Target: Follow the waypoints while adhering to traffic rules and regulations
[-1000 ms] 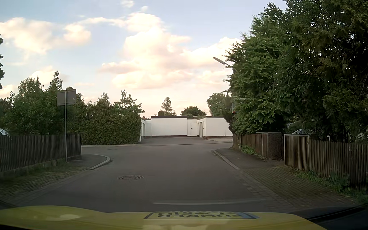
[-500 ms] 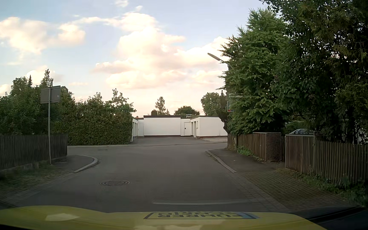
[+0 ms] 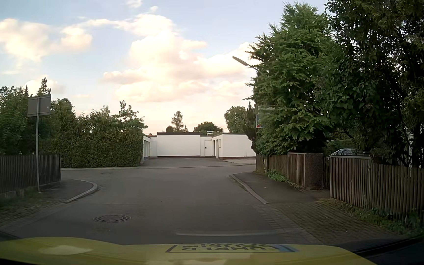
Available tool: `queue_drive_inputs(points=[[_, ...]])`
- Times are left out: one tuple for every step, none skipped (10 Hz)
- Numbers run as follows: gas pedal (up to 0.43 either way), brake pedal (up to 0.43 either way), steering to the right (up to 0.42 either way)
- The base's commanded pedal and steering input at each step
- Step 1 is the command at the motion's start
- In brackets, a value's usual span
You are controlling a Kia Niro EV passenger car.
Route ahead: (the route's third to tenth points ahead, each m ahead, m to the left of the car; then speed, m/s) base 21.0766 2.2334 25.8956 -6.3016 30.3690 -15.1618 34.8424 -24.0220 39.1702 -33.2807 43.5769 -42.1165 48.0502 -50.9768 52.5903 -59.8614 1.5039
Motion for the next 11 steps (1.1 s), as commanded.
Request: queue_drive_inputs(points=[[0.0,0.152,0.121],[0.0,0.152,0.111],[0.0,0.152,0.094],[0.0,0.152,0.081],[0.0,0.152,0.068],[0.0,0.152,0.052],[0.0,0.152,0.033],[0.0,0.152,0.012],[0.0,0.159,-0.01],[0.0,0.152,-0.033],[0.0,0.159,-0.044]])
